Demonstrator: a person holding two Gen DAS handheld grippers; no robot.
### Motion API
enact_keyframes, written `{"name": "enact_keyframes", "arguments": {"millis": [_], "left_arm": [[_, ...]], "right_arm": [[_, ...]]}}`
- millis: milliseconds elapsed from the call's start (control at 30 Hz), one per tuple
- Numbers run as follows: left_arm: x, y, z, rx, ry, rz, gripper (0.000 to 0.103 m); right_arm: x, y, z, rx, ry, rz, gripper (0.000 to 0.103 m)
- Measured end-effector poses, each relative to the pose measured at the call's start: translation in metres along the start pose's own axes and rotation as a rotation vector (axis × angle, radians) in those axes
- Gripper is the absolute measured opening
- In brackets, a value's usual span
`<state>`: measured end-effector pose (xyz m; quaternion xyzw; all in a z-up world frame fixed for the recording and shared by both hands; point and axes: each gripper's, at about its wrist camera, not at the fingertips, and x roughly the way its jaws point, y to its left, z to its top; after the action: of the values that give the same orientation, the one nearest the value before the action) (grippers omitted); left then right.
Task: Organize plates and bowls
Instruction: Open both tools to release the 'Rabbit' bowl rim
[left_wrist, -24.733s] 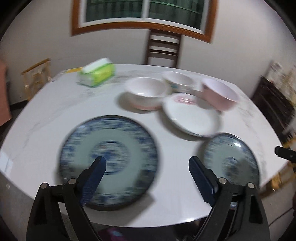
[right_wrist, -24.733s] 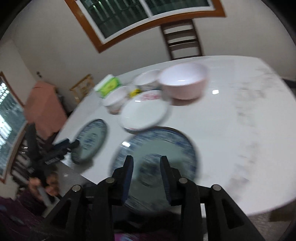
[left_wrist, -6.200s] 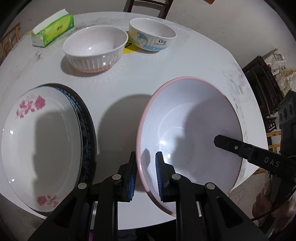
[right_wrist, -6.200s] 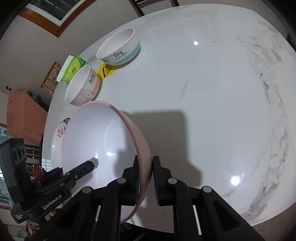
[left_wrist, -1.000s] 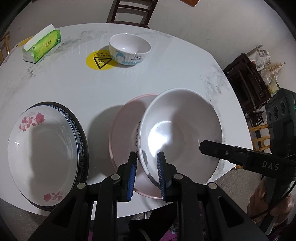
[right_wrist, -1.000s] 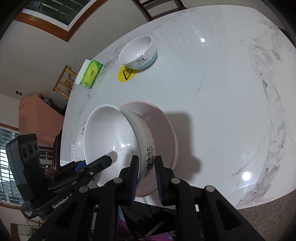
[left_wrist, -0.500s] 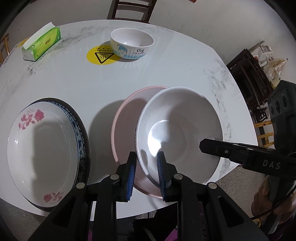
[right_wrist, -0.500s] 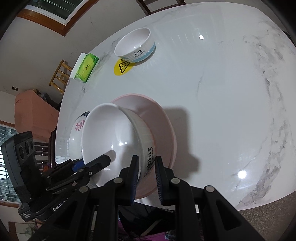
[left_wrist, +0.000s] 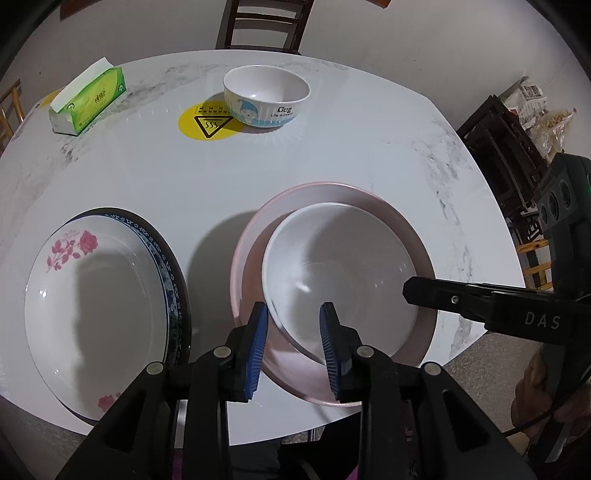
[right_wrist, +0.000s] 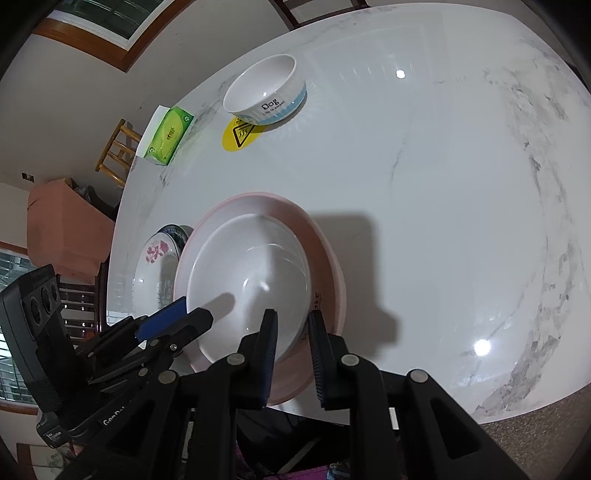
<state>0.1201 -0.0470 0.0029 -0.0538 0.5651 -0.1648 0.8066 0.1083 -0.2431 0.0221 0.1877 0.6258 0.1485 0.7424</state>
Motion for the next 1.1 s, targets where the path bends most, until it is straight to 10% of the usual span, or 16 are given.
{"name": "enact_keyframes", "arguments": {"millis": [1100], "left_arm": [[-0.032,-0.018,0.002,0.142,-0.181,0.172,0.056]], "right_arm": [[-0.048,-0.010,-0.023,-0.135,-0.254,0.020,0.019]]}}
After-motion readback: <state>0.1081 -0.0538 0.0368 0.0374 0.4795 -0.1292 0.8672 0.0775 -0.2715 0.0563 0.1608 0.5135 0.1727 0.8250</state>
